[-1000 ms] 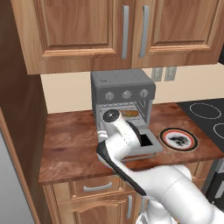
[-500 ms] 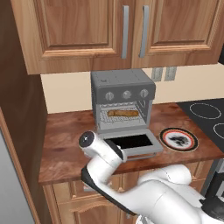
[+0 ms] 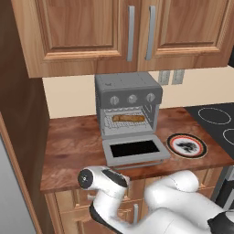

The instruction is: Pull the toaster oven rack outwards. Pick up the baguette from the plate and place it on the toaster oven rack. Close the toaster oven door fully and set the temperature to the lowest setting.

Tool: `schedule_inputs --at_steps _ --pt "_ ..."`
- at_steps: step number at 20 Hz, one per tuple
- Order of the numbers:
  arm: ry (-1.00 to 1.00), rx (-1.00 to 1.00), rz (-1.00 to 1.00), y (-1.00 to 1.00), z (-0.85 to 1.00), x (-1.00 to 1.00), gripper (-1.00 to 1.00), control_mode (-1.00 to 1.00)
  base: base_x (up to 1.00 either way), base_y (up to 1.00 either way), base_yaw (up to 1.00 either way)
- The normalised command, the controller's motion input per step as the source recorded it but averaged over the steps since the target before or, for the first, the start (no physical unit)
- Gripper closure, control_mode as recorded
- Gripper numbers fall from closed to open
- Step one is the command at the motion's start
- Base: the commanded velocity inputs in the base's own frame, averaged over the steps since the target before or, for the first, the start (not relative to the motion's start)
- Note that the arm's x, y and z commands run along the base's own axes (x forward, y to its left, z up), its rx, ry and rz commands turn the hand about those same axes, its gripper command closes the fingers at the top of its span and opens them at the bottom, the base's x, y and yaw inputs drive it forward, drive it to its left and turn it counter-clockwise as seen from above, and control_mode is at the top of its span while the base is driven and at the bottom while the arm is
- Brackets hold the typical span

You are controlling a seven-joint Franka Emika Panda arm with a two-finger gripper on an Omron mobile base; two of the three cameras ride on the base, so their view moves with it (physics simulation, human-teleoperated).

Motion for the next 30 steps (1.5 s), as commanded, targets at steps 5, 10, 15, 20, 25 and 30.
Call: schedule_inputs --at_steps 5,10,15,20,25,30 --pt "-0.31 -0.05 0.01 0.00 -0.11 0.00 -1.00 -1.00 0.00 0.00 0.00" --pt "-0.21 -0.13 0.02 0.00 -0.02 0.00 -1.00 -1.00 0.00 0.00 0.00" --pt "0.02 -0.13 0.00 0.00 0.00 0.10 -1.00 -1.00 0.00 0.00 0.00" --pt "0.18 -0.24 0.00 0.00 0.00 0.30 -1.00 -1.00 0.00 0.00 0.00" --pt "0.18 -0.22 0.00 0.03 0.00 0.35 -1.00 -1.00 0.00 0.00 0.00" --pt "0.06 -0.04 0.00 0.00 -0.19 0.25 -1.00 -1.00 0.00 0.00 0.00"
